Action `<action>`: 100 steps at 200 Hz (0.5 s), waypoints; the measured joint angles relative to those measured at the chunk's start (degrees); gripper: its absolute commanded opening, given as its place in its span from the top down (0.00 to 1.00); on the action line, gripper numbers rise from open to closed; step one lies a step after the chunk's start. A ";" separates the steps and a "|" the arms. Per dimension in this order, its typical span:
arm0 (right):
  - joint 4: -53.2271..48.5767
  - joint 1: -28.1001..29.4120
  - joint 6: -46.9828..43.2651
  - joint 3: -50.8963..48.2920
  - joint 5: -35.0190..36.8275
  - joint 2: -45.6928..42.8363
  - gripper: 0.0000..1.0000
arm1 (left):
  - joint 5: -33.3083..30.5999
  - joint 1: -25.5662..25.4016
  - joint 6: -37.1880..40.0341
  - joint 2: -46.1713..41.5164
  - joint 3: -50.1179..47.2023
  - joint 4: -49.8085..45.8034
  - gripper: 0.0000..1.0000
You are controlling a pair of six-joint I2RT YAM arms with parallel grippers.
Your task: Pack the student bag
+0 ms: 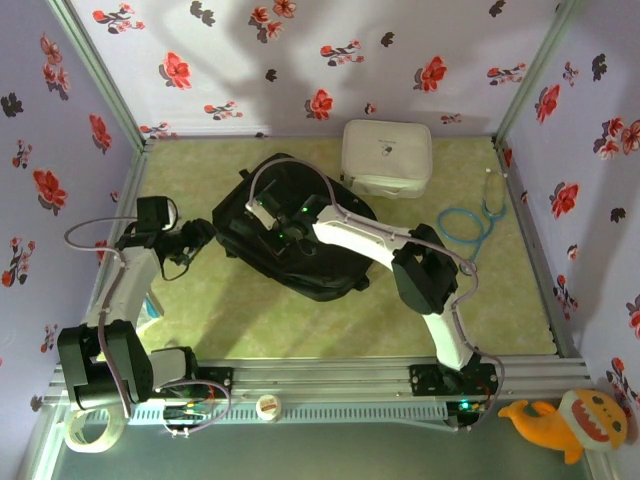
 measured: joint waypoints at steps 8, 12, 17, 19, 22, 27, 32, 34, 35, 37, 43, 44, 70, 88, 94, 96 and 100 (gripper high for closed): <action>1.27 -0.35 0.74 -1.33 0.00 -0.57 1.00 | 0.46 -0.68 -0.15 -0.04 -0.02 0.17 0.43; 1.86 -0.55 1.25 -1.99 0.00 -0.90 1.00 | 0.85 -1.14 -0.33 -0.11 -0.02 0.42 0.43; 2.67 -0.83 1.79 -2.99 0.02 -1.44 1.00 | 1.25 -1.79 -0.72 -0.15 -0.07 0.85 0.43; 2.99 -0.98 2.19 -3.37 -0.04 -1.68 1.00 | 1.40 -2.01 -0.81 -0.22 -0.11 1.03 0.43; 3.45 -1.18 2.54 -3.96 -0.04 -1.97 1.00 | 1.66 -2.47 -1.14 -0.31 -0.22 1.46 0.43; 4.17 -1.53 3.19 -4.87 -0.04 -2.60 1.00 | 2.14 -3.28 -1.55 -0.48 -0.48 2.23 0.43; 4.87 -1.90 3.69 -5.75 -0.09 -3.19 1.00 | 2.58 -4.07 -2.01 -0.72 -0.81 3.15 0.43; 5.14 -2.08 3.89 -6.05 -0.11 -3.43 1.00 | 2.78 -4.52 -2.40 -0.81 -1.01 3.56 0.43; 5.22 -2.12 4.02 -6.16 -0.13 -3.52 1.00 | 2.80 -4.66 -2.51 -0.83 -1.07 3.72 0.43; 5.46 -2.27 4.17 -6.47 -0.22 -3.74 1.00 | 2.91 -5.03 -2.62 -0.94 -1.25 4.11 0.43; 5.86 -2.71 4.72 -7.02 -0.44 -4.33 1.00 | 3.39 -6.27 -3.52 -1.14 -1.92 5.49 0.43; 5.92 -2.75 4.81 -7.06 -0.50 -4.37 1.00 | 3.45 -6.38 -3.58 -1.16 -1.97 5.60 0.43; 6.69 -3.45 5.92 -7.50 -1.38 -5.20 1.00 | 4.85 -10.32 -7.15 -1.14 -4.66 10.12 0.44; 7.04 -3.45 6.56 -7.93 -1.05 -5.25 1.00 | 5.20 -12.22 -9.09 -0.37 -5.51 12.52 0.44; 7.26 -3.45 6.75 -8.17 -0.92 -5.25 1.00 | 5.25 -12.87 -9.73 0.11 -5.53 13.29 0.44; 7.34 -3.43 6.84 -8.28 -0.90 -5.25 1.00 | 5.25 -13.03 -9.88 0.20 -5.53 13.53 0.44; 7.48 -3.43 7.06 -8.41 -0.85 -5.25 1.00 | 5.31 -13.55 -10.19 0.57 -5.53 14.23 0.44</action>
